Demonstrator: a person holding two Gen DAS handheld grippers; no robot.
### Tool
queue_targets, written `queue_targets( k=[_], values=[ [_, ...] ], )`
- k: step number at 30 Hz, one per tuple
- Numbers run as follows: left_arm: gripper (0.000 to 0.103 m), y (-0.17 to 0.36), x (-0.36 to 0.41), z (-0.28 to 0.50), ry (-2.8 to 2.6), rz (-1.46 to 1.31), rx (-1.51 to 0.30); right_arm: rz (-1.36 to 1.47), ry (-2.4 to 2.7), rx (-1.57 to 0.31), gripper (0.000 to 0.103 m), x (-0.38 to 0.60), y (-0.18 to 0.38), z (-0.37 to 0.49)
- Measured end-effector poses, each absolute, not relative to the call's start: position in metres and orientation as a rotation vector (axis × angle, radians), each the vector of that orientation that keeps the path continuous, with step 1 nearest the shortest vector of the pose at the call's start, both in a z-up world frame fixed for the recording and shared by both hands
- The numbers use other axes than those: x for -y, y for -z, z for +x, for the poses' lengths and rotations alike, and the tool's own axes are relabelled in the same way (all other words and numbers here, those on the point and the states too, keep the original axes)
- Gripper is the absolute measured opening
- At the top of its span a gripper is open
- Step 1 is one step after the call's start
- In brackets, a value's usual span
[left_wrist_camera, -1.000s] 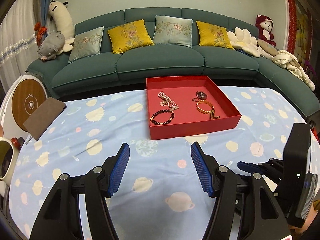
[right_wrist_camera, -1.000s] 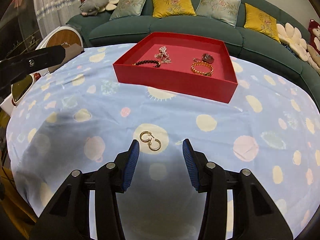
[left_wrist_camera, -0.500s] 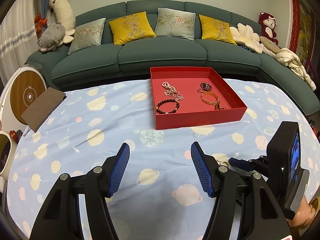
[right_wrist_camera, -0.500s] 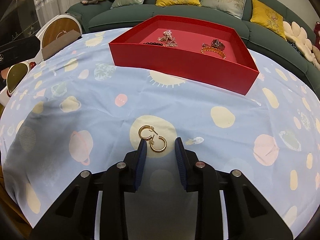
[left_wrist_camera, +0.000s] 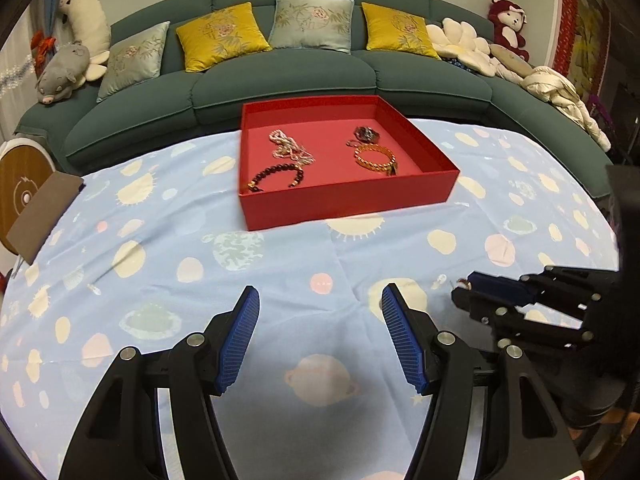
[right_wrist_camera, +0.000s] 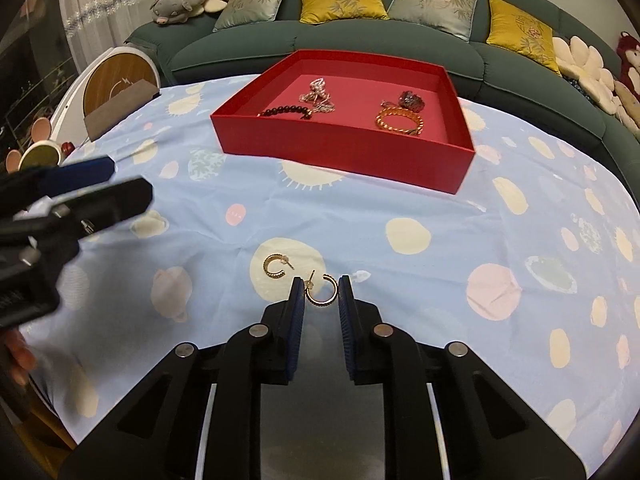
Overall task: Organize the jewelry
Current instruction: 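Grasp one gold hoop earring with the right tool, then grasp the other gold hoop earring with the left tool while the right tool holds its hoop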
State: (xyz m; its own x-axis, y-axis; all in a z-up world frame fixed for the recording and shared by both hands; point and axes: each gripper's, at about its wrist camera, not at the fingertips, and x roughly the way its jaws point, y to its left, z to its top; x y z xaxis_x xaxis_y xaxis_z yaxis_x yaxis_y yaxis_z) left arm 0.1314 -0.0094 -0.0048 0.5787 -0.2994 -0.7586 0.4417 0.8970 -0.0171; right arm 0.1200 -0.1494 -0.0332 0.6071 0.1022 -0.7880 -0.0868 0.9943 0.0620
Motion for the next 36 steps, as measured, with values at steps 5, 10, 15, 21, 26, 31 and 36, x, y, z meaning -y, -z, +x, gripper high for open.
queue_targets(
  k=[5,10,15,21,26,31,36],
  values=[
    [0.062,0.033,0.04,0.13,0.485,0.251,-0.857,0.077,-0.082,-0.894,0.017,0.179,0.016,0.103],
    [0.062,0.056,0.053,0.135,0.495,0.297,-0.874,0.108,-0.068,-0.896,0.017,0.196,0.017,0.095],
    [0.055,0.067,0.06,0.138,0.513,0.298,-0.887,0.123,-0.06,-0.898,0.017,0.207,0.018,0.091],
    [0.042,0.069,0.064,0.141,0.521,0.286,-0.875,0.139,-0.053,-0.901,0.017,0.215,0.02,0.089],
    [0.02,0.068,0.065,0.142,0.525,0.28,-0.864,0.143,-0.054,-0.901,0.017,0.216,0.021,0.088],
    [0.014,0.068,0.063,0.143,0.524,0.273,-0.869,0.145,-0.057,-0.895,0.017,0.216,0.018,0.088],
    [0.014,0.063,0.061,0.14,0.533,0.268,-0.872,0.147,-0.057,-0.889,0.017,0.217,0.015,0.088]
  ],
)
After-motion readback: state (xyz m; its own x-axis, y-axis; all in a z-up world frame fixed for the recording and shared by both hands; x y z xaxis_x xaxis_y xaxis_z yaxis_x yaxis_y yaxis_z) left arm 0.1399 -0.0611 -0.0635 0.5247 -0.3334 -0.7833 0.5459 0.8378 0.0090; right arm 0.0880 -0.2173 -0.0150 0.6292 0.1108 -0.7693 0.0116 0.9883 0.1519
